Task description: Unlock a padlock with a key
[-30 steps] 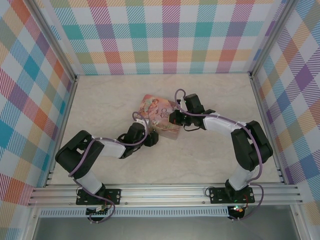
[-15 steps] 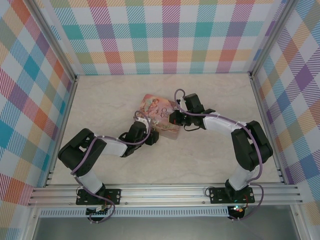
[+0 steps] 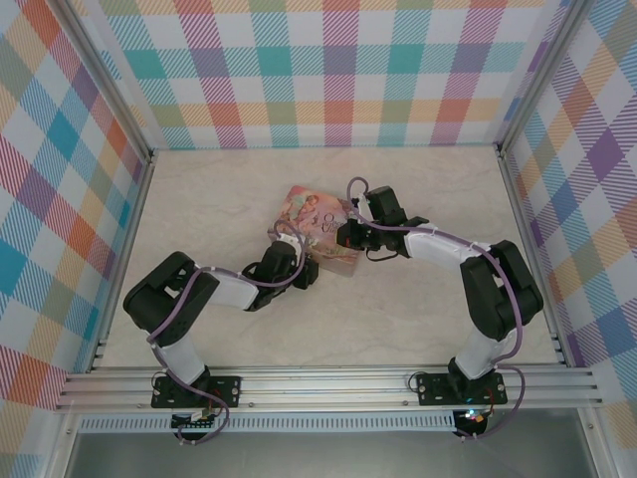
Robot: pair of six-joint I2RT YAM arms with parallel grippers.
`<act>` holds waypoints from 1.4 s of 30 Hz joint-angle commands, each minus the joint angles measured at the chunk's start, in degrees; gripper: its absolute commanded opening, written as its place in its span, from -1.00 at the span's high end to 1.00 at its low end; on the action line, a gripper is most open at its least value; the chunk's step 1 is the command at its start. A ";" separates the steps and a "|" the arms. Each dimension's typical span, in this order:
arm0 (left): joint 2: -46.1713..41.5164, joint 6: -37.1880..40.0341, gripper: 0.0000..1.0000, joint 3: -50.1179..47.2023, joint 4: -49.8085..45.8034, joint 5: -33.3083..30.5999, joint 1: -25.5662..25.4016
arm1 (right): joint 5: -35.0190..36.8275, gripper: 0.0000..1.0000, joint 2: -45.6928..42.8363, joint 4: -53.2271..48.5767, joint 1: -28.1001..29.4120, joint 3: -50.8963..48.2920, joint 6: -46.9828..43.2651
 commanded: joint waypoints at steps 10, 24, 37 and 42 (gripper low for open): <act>-1.19 -0.84 0.28 1.40 0.33 -0.80 -0.65 | -0.21 1.00 -1.71 0.52 0.31 -0.74 -2.40; -8.93 -5.17 0.38 2.91 -8.16 -1.13 -1.34 | 4.36 1.00 -14.55 4.16 0.26 -11.06 -11.23; -4.01 -4.75 0.07 3.67 -7.52 -4.64 -1.48 | 3.52 1.00 -13.81 4.78 0.34 -11.37 -11.72; -1.97 -3.82 -0.07 3.50 -5.20 -4.74 -1.45 | 0.87 1.00 -10.89 6.55 0.27 -8.66 -9.14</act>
